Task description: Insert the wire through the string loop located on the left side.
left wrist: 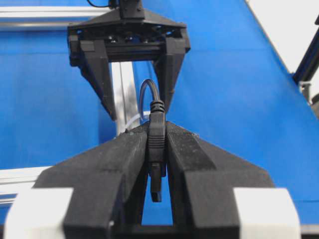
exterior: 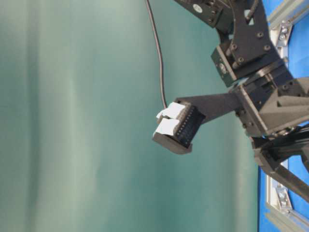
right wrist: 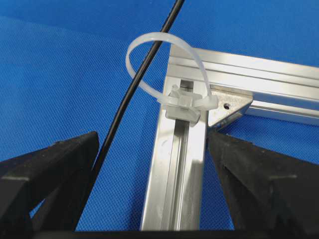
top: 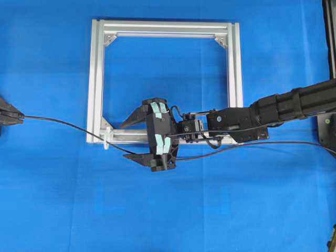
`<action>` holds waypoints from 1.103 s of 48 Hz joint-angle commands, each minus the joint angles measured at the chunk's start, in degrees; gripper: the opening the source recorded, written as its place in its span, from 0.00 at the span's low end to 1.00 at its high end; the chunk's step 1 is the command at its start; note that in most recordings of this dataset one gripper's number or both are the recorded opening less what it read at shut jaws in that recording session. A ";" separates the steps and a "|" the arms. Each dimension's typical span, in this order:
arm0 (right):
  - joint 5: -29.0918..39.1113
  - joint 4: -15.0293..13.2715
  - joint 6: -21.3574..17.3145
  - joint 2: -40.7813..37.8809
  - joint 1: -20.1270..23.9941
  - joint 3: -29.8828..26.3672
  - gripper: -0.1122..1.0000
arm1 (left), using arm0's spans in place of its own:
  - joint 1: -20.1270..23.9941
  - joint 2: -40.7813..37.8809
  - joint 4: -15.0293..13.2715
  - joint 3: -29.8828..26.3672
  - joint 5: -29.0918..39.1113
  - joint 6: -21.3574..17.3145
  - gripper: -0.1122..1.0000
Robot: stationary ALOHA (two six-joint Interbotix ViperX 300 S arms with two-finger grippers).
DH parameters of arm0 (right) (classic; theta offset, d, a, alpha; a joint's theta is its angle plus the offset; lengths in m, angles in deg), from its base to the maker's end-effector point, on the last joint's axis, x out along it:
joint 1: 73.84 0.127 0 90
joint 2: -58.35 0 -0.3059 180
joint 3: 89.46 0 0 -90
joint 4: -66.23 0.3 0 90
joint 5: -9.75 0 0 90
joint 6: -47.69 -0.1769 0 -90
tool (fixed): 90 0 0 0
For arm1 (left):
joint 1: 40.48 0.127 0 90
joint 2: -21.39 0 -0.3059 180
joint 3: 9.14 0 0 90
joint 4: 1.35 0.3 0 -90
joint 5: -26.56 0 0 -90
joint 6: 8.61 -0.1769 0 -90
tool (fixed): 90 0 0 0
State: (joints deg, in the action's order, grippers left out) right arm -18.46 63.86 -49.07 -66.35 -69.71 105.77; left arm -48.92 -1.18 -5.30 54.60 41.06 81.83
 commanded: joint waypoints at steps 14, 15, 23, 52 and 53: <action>-0.70 0.09 0.09 2.64 0.09 -0.97 0.95 | 0.44 -0.44 0.09 -1.49 -0.44 0.35 0.16; -0.62 0.09 0.00 2.64 0.09 -0.97 0.95 | 0.44 -0.44 0.09 -1.41 -0.44 0.35 0.16; -0.62 0.09 0.09 2.64 0.09 -0.97 0.95 | 0.44 -1.05 0.09 -1.14 -0.62 0.35 0.39; 0.09 0.53 -0.09 5.10 -0.09 -2.02 0.95 | 0.44 -1.67 0.09 -0.79 -1.41 0.26 0.84; 0.35 0.53 -0.09 5.45 -0.09 -2.02 0.95 | 0.44 -1.58 0.09 -0.79 -1.41 0.26 0.84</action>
State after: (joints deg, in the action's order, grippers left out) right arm -18.29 64.21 -49.07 -64.94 -69.71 104.98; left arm -48.66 -1.88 -5.30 54.60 40.36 82.10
